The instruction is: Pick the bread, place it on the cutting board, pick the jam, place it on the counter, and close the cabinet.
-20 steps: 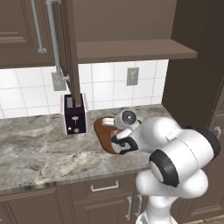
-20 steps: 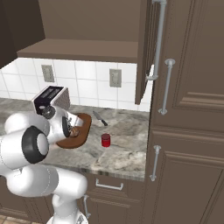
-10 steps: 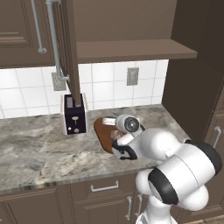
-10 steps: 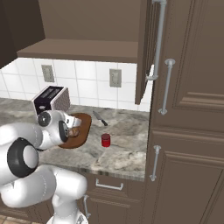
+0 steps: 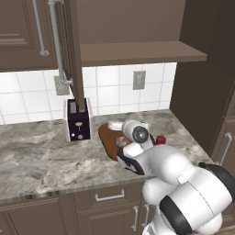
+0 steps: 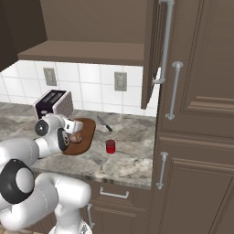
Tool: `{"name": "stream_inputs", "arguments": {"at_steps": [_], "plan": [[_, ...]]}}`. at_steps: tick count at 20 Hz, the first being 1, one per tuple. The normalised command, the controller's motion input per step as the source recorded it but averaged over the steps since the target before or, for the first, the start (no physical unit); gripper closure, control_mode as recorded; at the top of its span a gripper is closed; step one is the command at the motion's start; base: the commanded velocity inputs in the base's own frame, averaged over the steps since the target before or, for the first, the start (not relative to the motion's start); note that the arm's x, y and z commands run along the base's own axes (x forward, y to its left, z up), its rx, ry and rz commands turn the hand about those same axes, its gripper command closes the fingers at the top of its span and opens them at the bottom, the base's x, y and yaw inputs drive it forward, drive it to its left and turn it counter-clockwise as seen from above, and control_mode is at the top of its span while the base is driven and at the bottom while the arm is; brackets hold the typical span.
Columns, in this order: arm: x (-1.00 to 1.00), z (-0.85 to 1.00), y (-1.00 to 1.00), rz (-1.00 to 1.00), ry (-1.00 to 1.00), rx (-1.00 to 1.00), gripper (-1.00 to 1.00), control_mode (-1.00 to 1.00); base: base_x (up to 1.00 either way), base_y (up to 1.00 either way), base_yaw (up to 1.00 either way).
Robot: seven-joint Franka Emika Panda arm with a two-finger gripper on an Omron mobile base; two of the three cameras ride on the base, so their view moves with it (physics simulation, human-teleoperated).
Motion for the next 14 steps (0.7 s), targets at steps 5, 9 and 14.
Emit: {"name": "stream_inputs", "arguments": {"at_steps": [5,9,14], "plan": [[-0.17,0.32,0.0,0.0,-0.04,0.0,-1.0,-1.0,0.0,0.0,0.0],[-0.2,0.28,0.0,0.0,-0.03,0.0,-1.0,-1.0,0.0,0.0,0.0],[-0.25,0.23,0.0,0.0,-0.03,0.0,-1.0,-1.0,0.0,0.0,0.0]]}}
